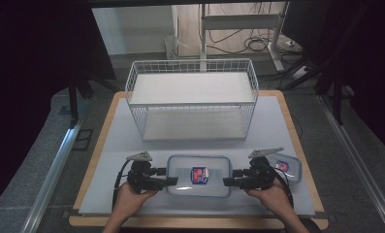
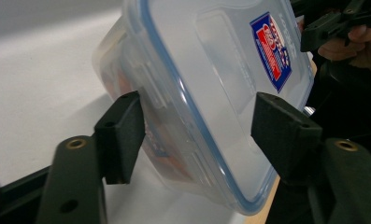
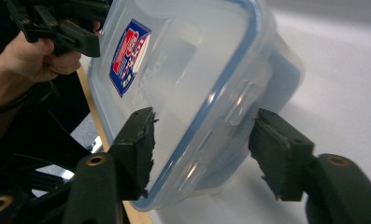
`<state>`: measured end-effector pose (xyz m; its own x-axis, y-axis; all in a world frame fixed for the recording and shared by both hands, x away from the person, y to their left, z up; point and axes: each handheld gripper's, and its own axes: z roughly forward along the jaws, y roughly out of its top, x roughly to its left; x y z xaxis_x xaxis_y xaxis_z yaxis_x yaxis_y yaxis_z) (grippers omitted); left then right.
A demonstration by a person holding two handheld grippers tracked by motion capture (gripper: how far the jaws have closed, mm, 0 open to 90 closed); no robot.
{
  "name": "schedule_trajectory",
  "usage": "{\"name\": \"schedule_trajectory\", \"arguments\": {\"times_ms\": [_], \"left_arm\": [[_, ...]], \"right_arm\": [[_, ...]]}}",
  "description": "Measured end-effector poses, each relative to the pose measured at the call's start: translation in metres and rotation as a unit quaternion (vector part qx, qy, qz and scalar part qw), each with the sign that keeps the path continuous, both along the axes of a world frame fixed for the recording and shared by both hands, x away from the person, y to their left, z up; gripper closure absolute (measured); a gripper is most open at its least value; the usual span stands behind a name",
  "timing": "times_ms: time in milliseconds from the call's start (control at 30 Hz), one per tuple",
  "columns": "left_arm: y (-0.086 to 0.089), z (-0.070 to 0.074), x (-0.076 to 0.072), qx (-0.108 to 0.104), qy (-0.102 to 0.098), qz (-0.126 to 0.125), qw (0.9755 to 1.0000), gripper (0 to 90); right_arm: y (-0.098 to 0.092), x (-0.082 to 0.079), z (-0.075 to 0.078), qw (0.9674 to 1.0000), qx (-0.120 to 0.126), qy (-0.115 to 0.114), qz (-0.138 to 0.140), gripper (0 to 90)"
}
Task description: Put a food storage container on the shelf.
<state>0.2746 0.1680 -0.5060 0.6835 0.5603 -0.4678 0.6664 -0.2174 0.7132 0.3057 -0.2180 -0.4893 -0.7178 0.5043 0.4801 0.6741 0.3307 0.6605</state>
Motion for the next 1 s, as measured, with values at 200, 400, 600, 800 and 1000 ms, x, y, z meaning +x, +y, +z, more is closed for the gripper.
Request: {"name": "schedule_trajectory", "arguments": {"times_ms": [200,400,600,800,1000], "left_arm": [[0.009,-0.004,-0.004,-0.036,0.015,0.007,0.9992,46.2],[0.01,-0.007,-0.003,-0.053,0.022,0.013,0.9983,47.1],[0.014,-0.008,-0.002,-0.065,0.037,0.01,0.9972,49.8],[0.015,-0.008,-0.005,-0.064,0.038,0.01,0.9971,50.8],[0.016,-0.01,-0.004,-0.073,0.04,0.011,0.9964,50.8]], "right_arm": [[-0.004,-0.006,0.0,0.9998,0.017,-0.005,-0.003,48.0],[-0.005,-0.007,-0.002,0.9996,0.026,0.006,-0.013,48.1],[-0.006,-0.006,-0.003,0.9994,0.031,0.014,-0.006,47.4],[-0.006,-0.003,-0.008,0.9988,0.04,0.03,-0.003,45.8],[-0.006,-0.004,-0.006,0.9989,0.038,0.027,-0.009,48.2]]}}
